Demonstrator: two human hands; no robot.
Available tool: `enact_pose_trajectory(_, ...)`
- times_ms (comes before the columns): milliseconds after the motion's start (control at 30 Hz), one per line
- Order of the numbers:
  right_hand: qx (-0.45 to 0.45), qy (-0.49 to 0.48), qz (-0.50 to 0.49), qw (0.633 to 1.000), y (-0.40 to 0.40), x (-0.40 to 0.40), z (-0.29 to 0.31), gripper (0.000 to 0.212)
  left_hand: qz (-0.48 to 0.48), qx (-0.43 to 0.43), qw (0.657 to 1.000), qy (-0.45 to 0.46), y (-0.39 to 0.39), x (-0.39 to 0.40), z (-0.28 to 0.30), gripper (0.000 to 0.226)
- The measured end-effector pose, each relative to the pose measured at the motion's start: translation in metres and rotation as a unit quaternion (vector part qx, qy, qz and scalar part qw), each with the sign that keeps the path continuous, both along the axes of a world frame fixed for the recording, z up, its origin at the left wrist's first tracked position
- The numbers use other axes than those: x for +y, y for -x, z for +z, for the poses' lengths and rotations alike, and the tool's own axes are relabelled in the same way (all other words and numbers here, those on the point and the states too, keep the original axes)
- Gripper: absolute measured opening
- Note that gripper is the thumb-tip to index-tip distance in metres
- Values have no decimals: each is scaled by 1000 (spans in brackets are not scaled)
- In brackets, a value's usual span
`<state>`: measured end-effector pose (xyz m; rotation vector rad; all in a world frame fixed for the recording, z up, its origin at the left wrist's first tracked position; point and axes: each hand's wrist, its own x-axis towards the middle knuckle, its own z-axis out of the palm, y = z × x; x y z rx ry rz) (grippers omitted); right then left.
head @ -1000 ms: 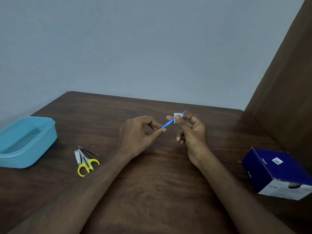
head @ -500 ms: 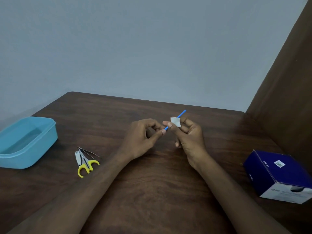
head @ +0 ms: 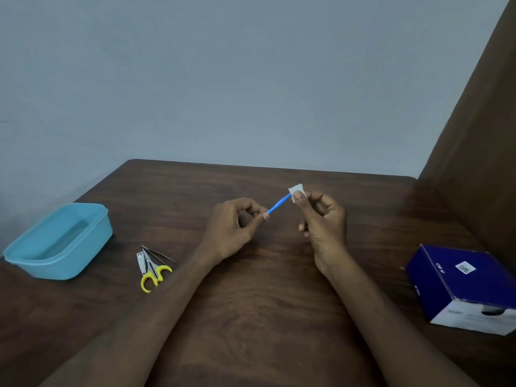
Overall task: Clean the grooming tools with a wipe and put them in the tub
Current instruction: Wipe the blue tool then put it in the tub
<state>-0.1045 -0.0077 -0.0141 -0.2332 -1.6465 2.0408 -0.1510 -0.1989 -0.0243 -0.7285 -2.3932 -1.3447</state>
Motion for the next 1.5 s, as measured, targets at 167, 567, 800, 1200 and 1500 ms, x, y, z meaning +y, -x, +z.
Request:
enact_pose_trajectory(167,5,76,-55,996,0,16,4,23,5,-31,1000,-1,-6,3,2,13)
enact_pose_trajectory(567,-45,-155,18,987,-2,-2,-11,28,-31,-44,998,21,-5,7,8,8)
enact_pose_trajectory(800,-81,-76,6,994,-1,0,-5,31,-24,13,1000,7,2,9,6,6)
enact_pose_trajectory(1200,-65,-103,11,992,1,2,-9,27,-21,87,996,23,11,17,-1,18)
enact_pose_trajectory(1500,-59,-138,29,988,-7,-1,-6,11,-13,91,993,68,8,16,-1,21)
